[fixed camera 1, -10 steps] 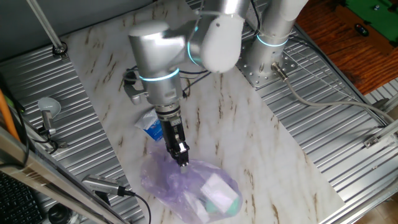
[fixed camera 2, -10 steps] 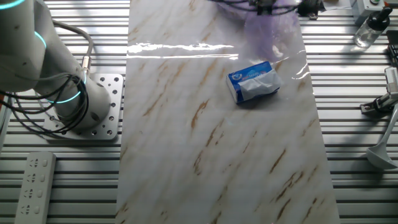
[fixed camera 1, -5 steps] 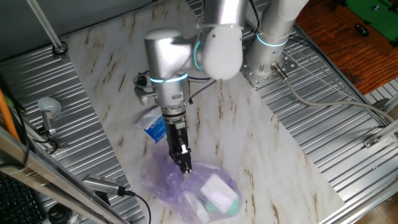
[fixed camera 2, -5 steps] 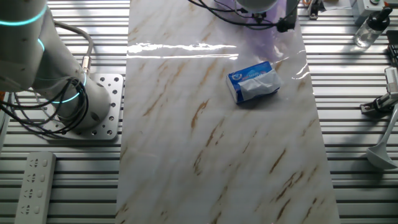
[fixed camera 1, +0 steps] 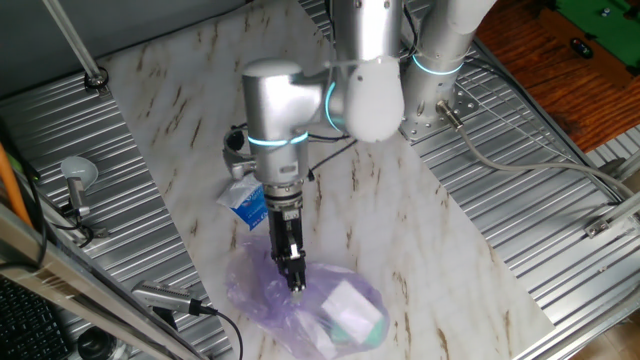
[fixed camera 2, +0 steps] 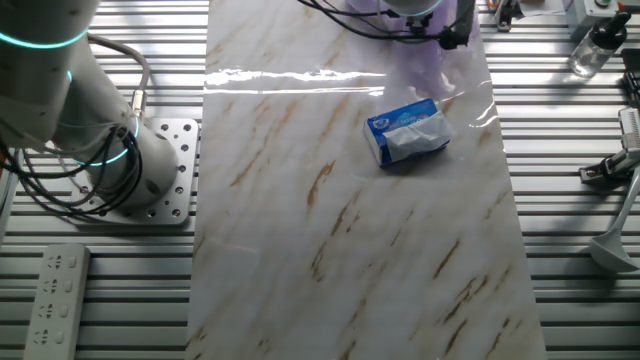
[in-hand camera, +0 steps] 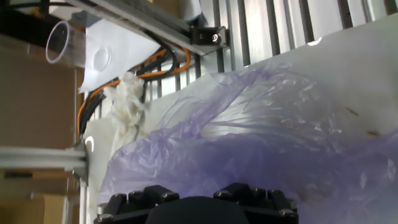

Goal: Pick up a bag of things

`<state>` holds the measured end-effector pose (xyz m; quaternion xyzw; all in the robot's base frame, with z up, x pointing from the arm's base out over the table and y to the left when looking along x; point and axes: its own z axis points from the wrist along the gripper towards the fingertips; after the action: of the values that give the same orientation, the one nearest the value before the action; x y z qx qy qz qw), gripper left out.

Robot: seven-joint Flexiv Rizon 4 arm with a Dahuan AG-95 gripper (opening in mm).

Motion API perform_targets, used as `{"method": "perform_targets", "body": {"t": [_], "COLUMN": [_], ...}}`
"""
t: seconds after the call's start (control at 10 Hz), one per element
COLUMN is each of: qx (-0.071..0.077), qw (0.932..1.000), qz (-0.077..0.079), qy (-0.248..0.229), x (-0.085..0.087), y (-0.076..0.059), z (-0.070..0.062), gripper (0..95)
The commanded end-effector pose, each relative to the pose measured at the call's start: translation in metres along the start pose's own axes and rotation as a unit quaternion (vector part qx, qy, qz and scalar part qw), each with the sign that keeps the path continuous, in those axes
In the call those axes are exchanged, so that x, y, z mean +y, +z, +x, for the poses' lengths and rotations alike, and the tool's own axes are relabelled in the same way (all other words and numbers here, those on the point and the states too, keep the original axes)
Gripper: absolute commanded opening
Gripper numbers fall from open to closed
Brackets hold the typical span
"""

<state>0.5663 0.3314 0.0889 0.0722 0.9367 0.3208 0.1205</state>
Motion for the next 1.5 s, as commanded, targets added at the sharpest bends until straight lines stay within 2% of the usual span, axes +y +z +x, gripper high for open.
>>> {"method": "perform_targets", "body": {"t": [0.1, 0.7, 0.8, 1.3, 1.5], "qx": [-0.003, -0.002, -0.003, -0.005, -0.007], "qw": [1.0, 0.9993, 0.999, 0.9966, 0.9958], "qz": [0.009, 0.037, 0.045, 0.079, 0.086], "qy": [0.0, 0.003, 0.005, 0.023, 0.031], "x": [-0.002, -0.01, -0.012, -0.016, -0.016], "y": [0.006, 0.027, 0.031, 0.038, 0.039], "z": [-0.001, 0.003, 0.005, 0.008, 0.008], "gripper": [76.0, 76.0, 76.0, 76.0, 76.0]}}
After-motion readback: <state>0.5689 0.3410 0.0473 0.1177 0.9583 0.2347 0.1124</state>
